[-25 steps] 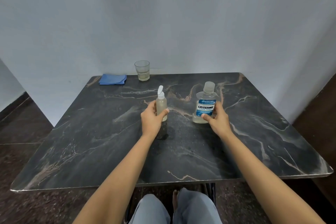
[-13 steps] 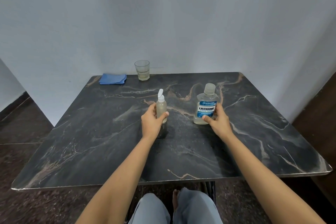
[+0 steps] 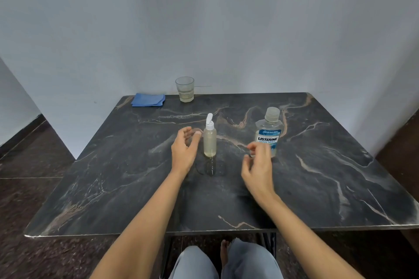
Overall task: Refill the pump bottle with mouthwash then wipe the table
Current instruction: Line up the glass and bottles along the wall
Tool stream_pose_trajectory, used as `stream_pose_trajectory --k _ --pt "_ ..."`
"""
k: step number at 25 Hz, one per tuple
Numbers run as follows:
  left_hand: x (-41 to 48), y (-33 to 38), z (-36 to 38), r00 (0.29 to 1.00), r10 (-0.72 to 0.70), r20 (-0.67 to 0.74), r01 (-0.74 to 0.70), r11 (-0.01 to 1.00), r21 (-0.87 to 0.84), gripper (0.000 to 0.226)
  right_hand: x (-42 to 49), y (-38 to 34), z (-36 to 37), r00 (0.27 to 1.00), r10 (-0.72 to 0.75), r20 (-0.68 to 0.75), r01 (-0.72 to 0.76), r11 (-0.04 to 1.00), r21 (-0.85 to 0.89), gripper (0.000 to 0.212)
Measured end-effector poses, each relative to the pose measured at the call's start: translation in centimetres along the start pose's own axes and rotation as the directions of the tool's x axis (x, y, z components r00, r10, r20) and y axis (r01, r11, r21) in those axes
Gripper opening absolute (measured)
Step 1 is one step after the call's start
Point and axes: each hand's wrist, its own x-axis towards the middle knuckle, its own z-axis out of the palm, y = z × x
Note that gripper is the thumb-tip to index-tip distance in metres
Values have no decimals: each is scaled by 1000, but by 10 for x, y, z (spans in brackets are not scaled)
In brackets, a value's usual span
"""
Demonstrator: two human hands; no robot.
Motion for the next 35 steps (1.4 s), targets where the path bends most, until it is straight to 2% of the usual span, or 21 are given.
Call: stream_pose_trajectory --k 2,7,10,15,19,25,30,35 --pt "15 1 -6 999 7 -50 -5 1000 30 36 20 -9 23 995 -1 100 0 1000 8 25" --pt "66 6 -7 997 -14 -73 20 996 84 35 91 1 78 945 279 172 -281 960 -12 22" --pt "99 2 0 997 -22 -67 30 992 119 41 120 16 112 915 329 234 -326 944 -51 20" --pt "150 -18 13 997 -41 -61 52 977 207 57 141 38 157 905 294 307 -260 954 -149 12" --pt "190 -36 24 997 -54 -50 65 968 244 79 158 50 188 924 148 354 -52 962 -267 10" --pt "243 -55 40 993 -73 -96 93 970 223 104 170 62 209 924 105 367 53 917 -395 17" --pt "273 -63 47 988 -77 -133 93 988 123 107 168 67 212 929 64 364 106 897 -429 18" --pt "300 -62 54 992 -14 -124 30 991 131 94 168 67 213 933 55 355 121 882 -456 19"
